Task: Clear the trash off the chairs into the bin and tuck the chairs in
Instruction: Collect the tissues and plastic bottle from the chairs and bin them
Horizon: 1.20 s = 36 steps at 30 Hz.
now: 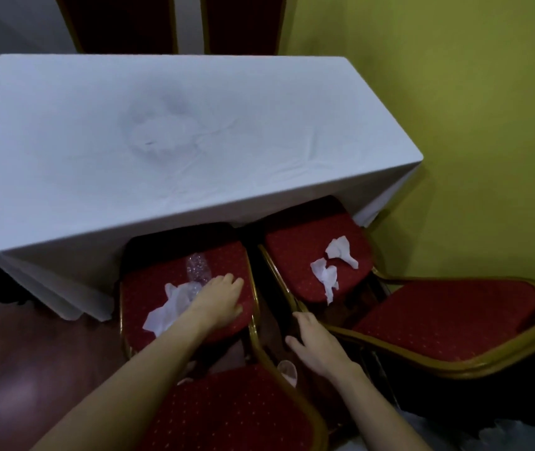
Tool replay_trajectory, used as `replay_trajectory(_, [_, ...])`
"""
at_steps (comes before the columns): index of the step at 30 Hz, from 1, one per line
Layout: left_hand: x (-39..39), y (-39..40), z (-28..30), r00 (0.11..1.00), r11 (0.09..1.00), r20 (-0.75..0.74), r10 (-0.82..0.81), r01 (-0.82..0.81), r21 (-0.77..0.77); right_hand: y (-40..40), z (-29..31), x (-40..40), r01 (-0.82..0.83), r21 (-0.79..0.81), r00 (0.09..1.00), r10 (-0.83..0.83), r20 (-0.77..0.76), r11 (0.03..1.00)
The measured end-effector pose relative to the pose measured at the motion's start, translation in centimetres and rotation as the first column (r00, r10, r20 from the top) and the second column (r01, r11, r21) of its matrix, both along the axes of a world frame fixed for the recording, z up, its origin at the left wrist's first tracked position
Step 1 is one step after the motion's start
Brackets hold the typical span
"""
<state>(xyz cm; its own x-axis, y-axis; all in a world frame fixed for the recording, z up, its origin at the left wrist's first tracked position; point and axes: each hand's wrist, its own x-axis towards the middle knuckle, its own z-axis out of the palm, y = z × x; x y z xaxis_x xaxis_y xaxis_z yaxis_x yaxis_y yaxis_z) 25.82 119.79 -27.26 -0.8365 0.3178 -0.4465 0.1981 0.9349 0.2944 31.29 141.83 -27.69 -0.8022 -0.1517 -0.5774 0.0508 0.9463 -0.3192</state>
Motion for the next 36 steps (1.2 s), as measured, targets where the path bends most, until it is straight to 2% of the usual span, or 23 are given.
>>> replay_trajectory(5, [-2.5, 5.5, -4.0, 0.997, 0.999, 0.062, 0.035, -0.036, 0.021, 5.5, -4.3, -3.3, 0.009, -0.039, 1.0, -0.008, 0.026, 0.999])
replay_trajectory(8, [-4.4, 9.4, -7.4, 0.995, 0.999, 0.102, 0.008, -0.004, -0.034, 9.8, -7.7, -5.8, 0.051, -0.023, 0.999, -0.051, 0.006, 0.998])
replay_trajectory(12, [-9.6, 15.1, -13.8, 0.985, 0.999, 0.172, -0.017, 0.025, -0.047, 15.9, -13.5, -10.8, 0.143, 0.016, 0.99, -0.142, -0.007, 0.99])
replay_trajectory(14, [-12.1, 17.6, -17.2, 0.986, 1.0, 0.169, 0.0, 0.002, -0.014, 17.4, -16.0, -14.3, 0.144, -0.028, 0.989, -0.145, -0.039, 0.989])
replay_trajectory(16, [-14.3, 20.0, -20.7, 0.988, 0.999, 0.153, 0.022, -0.029, 0.038, 18.2, -18.8, -18.1, 0.085, -0.104, 0.987, -0.098, -0.129, 0.991])
replay_trajectory(18, [-16.7, 21.4, -23.7, 0.988, 0.991, 0.127, 0.092, -0.104, 0.087, 18.6, -21.1, -21.8, -0.007, -0.105, 0.973, -0.017, -0.232, 0.994])
replay_trajectory(21, [-20.2, 22.2, -28.2, 0.975, 0.968, 0.052, 0.215, -0.22, 0.124, 20.5, -25.6, -26.1, -0.126, 0.083, 0.945, 0.145, -0.293, 0.989])
replay_trajectory(24, [-22.2, 21.8, -31.8, 0.963, 0.956, 0.013, 0.268, -0.268, 0.123, 23.7, -29.6, -28.2, -0.164, 0.186, 0.952, 0.205, -0.226, 0.969])
replay_trajectory(28, [-22.1, 22.3, -34.2, 0.973, 0.969, 0.016, 0.229, -0.229, 0.09, 25.9, -32.5, -27.2, -0.161, -0.028, 0.983, 0.158, -0.091, 0.986])
replay_trajectory(32, [-19.4, 23.2, -34.2, 0.983, 0.981, 0.047, 0.178, -0.181, 0.065, 24.7, -33.4, -24.8, -0.315, 0.039, 0.921, 0.316, -0.23, 0.948])
replay_trajectory(33, [-18.7, 23.4, -34.0, 0.984, 0.983, 0.062, 0.166, -0.17, 0.067, 24.5, -33.4, -24.8, -0.305, 0.021, 0.918, 0.3, -0.259, 0.952])
replay_trajectory(36, [-17.0, 23.6, -33.5, 0.988, 0.986, 0.076, 0.136, -0.143, 0.089, 24.3, -32.7, -25.6, -0.127, -0.161, 0.951, 0.074, -0.3, 0.979])
